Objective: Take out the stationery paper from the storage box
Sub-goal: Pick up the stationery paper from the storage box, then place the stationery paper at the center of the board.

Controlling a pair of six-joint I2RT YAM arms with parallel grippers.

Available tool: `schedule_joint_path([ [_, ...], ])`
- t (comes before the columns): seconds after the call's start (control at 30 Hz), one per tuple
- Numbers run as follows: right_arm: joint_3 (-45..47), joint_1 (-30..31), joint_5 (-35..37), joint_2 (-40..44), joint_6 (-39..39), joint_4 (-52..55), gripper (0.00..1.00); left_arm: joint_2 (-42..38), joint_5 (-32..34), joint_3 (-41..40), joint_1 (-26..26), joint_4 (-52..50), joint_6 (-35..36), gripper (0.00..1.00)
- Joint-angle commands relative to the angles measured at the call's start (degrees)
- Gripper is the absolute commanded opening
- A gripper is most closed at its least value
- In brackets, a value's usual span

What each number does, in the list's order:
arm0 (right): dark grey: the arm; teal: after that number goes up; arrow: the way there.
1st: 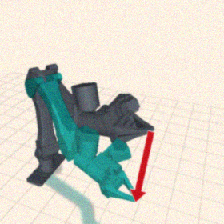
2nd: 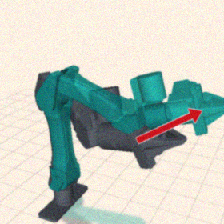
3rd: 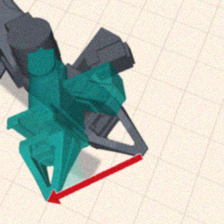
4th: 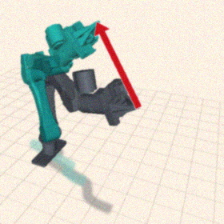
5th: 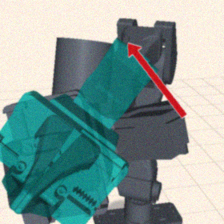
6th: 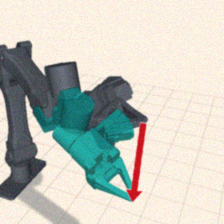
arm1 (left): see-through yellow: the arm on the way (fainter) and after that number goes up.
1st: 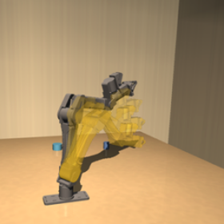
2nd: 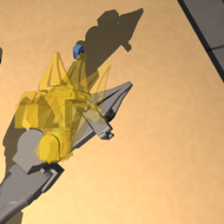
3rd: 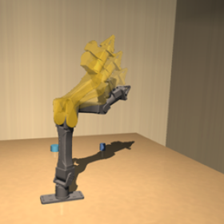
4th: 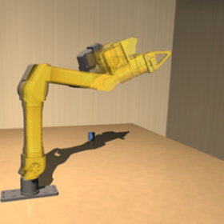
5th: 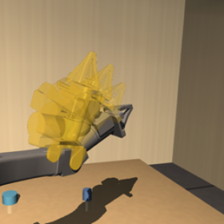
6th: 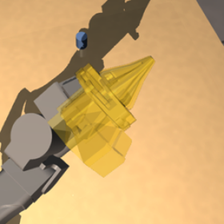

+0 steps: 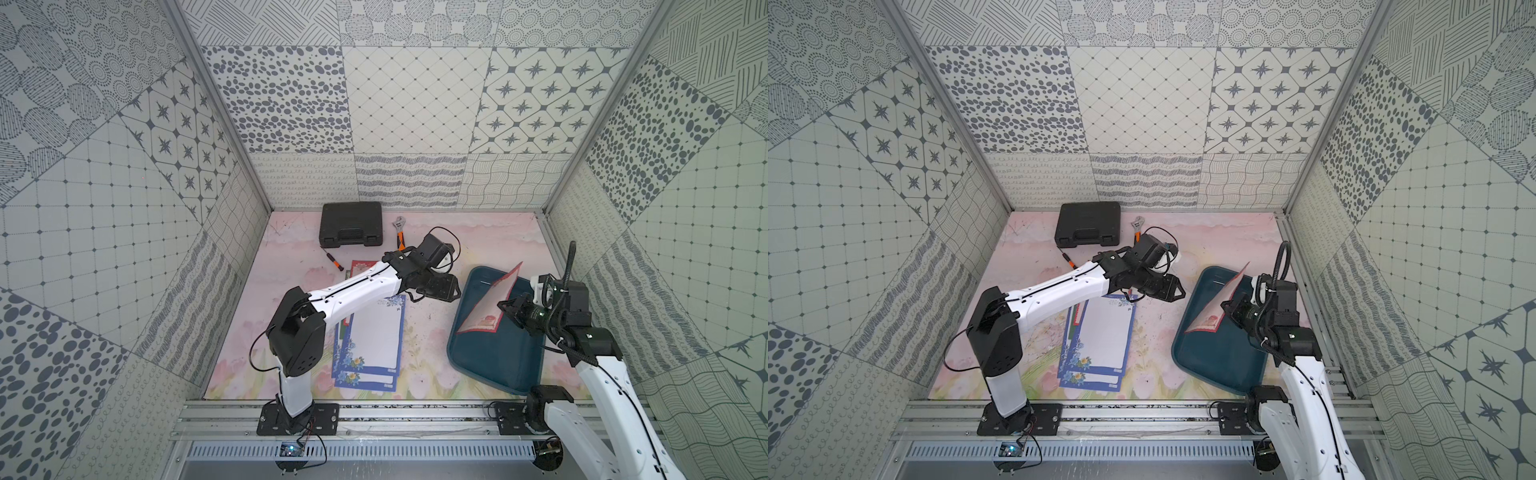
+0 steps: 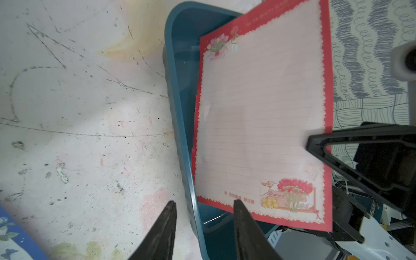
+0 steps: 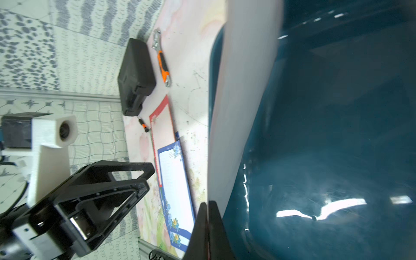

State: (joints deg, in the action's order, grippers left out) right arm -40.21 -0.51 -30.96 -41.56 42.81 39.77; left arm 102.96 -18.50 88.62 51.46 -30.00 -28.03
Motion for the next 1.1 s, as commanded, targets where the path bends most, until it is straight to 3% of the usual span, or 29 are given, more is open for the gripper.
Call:
schedule_joint_path([
  [0.0,-3.5,-0.1,-12.5,1.0,-2.1,-5.5,0.00,-7.8,5.0,-3.4,-0.1,6.0,5.6,0.44],
  [0.17,-7.8,2.3,-26.9,0.2,1.8,-22.6,0.00,-16.8,1.1,-7.9,-2.8,9.5,8.1,0.44],
  [0.3,-14.1,5.7,-32.6,-0.5,-1.8,-25.6,0.00,-24.8,-7.9,-14.1,-8.3,15.9,7.9,0.50],
  [0.43,-15.9,10.3,-36.9,1.2,-4.2,-31.6,0.00,-29.5,-16.5,-15.6,-13.0,16.3,7.9,0.58],
  [0.57,-15.0,11.8,-37.6,2.6,-8.0,-32.6,0.00,-32.3,-27.4,-15.6,-13.5,15.8,9.8,0.61],
  [0.67,-13.8,11.9,-38.4,2.0,-8.3,-33.8,0.00,-34.5,-31.8,-16.7,-13.5,16.3,9.9,0.61],
  [0.77,-13.3,11.9,-39.5,1.6,-10.1,-33.0,0.00,-37.9,-31.6,-18.0,-13.7,14.1,12.1,0.61],
  [0.9,-16.4,12.0,-36.9,1.6,-18.4,-22.6,0.00,-41.9,-30.3,-19.0,-15.9,11.7,11.8,0.62],
  [1.07,-22.9,12.0,-34.3,0.2,-23.8,-18.0,0.00,-41.2,-27.4,-19.6,-20.5,14.1,-2.4,0.66],
])
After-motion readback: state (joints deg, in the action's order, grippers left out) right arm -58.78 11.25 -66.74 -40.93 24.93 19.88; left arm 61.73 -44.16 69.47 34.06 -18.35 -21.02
